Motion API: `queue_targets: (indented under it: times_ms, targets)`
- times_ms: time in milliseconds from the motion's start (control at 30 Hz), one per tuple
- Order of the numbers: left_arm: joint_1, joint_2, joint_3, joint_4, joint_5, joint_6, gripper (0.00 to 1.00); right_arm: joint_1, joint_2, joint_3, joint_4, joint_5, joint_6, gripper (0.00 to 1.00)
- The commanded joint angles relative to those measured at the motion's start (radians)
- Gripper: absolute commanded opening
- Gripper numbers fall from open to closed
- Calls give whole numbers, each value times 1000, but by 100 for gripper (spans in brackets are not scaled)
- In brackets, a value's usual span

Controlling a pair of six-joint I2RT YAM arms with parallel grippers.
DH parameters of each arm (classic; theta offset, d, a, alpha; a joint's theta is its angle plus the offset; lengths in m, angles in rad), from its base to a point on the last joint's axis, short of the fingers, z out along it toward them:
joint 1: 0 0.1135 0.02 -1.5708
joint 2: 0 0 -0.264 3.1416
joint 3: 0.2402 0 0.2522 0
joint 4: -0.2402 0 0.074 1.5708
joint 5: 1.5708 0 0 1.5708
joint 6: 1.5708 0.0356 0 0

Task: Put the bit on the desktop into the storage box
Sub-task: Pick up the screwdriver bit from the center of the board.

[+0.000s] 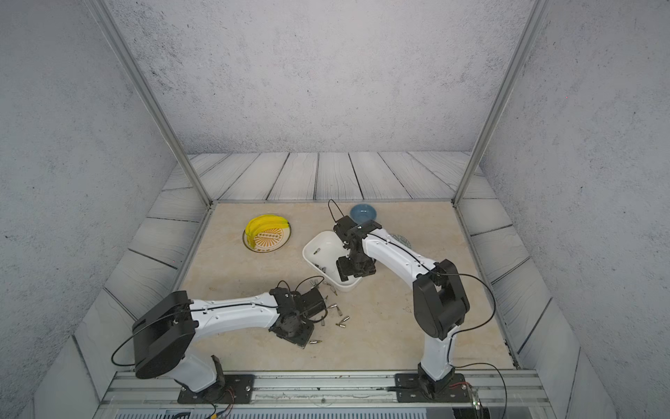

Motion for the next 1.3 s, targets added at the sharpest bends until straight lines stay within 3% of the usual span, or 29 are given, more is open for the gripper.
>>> queue_targets:
  times_ms: [0,733,900,1267]
  targets:
    - [1,31,1,-13,-39,-9,49,4,-35,-15,-17,11,11,70]
    - [11,97,22,-18,-63,-5,14,10,-99,-102,6,11,26,70]
    - [11,86,39,-37,-72,0,0,35,-139,-157,27,12,44,70]
    - [91,-4,218,-157,-75,100,0,106,-245,-353,114,4,129,70]
